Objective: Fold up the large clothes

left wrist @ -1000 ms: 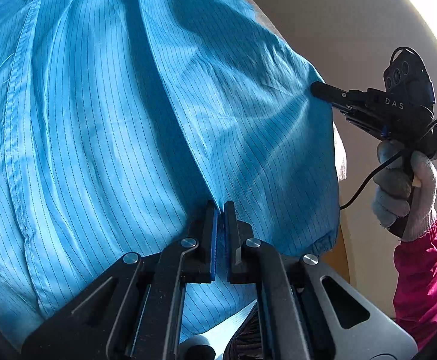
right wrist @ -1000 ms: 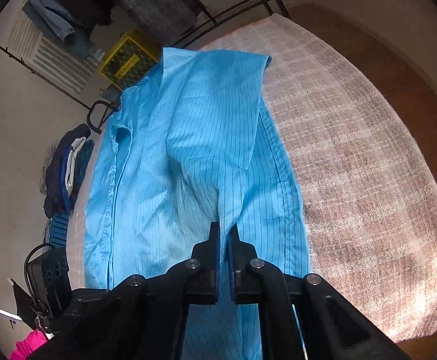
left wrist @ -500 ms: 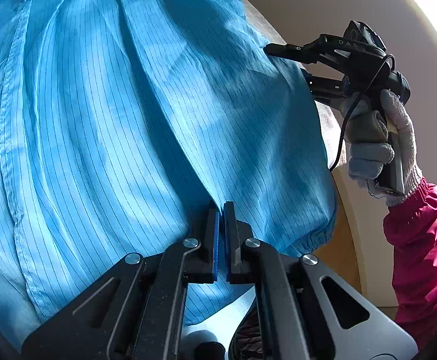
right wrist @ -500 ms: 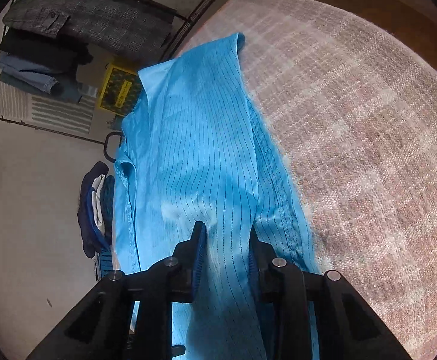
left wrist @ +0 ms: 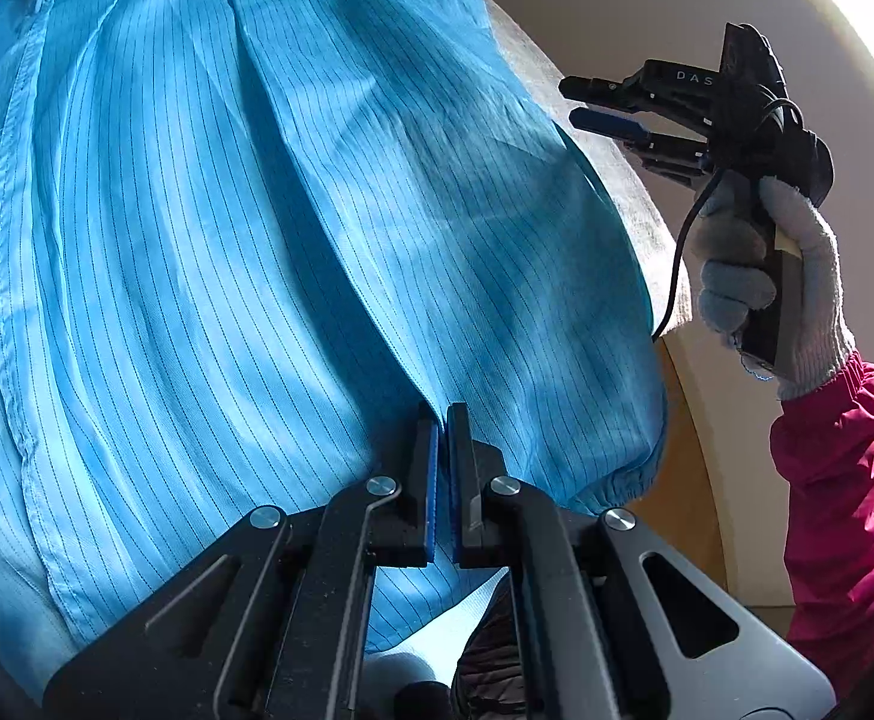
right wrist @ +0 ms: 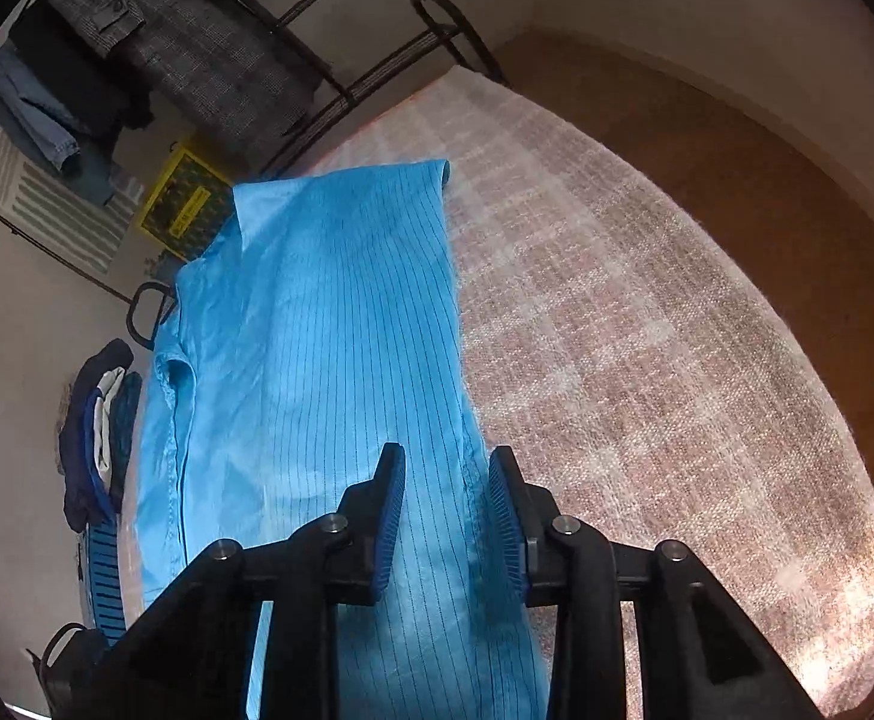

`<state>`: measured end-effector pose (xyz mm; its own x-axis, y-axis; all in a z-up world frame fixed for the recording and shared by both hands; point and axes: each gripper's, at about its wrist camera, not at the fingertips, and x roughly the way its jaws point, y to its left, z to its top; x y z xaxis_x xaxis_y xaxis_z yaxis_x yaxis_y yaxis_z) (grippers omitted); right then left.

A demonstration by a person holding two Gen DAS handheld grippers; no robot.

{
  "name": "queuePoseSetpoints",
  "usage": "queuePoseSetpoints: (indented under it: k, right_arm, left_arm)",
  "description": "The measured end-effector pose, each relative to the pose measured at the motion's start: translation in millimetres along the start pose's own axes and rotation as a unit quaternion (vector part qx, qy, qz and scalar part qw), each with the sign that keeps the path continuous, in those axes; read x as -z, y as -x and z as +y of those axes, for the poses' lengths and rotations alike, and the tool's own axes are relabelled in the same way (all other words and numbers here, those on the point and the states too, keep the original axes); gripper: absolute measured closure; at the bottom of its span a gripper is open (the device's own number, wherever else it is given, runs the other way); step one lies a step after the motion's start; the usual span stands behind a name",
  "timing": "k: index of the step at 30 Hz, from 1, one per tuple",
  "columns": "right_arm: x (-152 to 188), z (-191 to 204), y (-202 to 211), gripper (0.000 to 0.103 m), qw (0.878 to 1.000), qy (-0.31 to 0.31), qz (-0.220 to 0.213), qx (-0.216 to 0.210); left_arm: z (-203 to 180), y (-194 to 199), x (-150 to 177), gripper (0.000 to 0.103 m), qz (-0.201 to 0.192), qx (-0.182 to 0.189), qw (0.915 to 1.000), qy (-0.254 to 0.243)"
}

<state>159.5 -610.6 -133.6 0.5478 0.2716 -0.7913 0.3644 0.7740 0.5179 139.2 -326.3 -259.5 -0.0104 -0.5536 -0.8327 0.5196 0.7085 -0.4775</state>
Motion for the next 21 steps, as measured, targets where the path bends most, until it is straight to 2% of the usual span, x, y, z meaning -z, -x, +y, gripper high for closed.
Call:
queuePoseSetpoints:
  k: [4, 5, 6, 9, 13, 15, 20, 21]
  right_arm:
    - [22.9, -2.0, 22.2, 0.069, 0.999, 0.032, 0.011, -0.024]
    - [32.5, -5.1, 28.1, 0.063, 0.999, 0.038, 0.013, -0.026]
    - [40.9, -10.0, 32.8, 0.057, 0.999, 0.039, 0.014, -0.027]
    - [66.6, -31.6, 44.2, 0.057, 0.999, 0.010, 0.019, -0.047]
    - [99.5, -47.3, 64.5, 0.057, 0.993, -0.027, 0.006, -0.118]
    - [114.4, -47.0, 67.4, 0.057, 0.990, -0.030, 0.014, -0.141]
    - [128.7, -38.1, 50.7, 0.057, 0.994, -0.003, 0.045, -0.100]
    - [129.0, -37.8, 46.9, 0.065, 0.993, -0.006, 0.048, -0.107]
  left_arm:
    - [-4.5, -5.8, 2.6, 0.102, -0.001, 0.008, 1.0000, 0.002]
    - [-7.8, -8.4, 2.6, 0.102, 0.000, 0.006, 1.0000, -0.002]
    - [-10.0, -9.9, 3.3, 0.102, 0.000, 0.005, 1.0000, -0.005]
    - [-15.3, -11.7, 1.4, 0.102, 0.005, 0.000, 0.9998, -0.017]
    - [-18.5, -2.4, 5.4, 0.102, 0.001, -0.016, 0.9993, -0.035]
    - [-20.0, 2.0, 6.5, 0.102, 0.002, -0.019, 0.9992, -0.035]
    - [-22.2, 27.4, 11.4, 0.097, -0.028, -0.027, 0.9982, -0.046]
    - [-20.2, 35.3, 10.7, 0.097, -0.038, -0.026, 0.9979, -0.045]
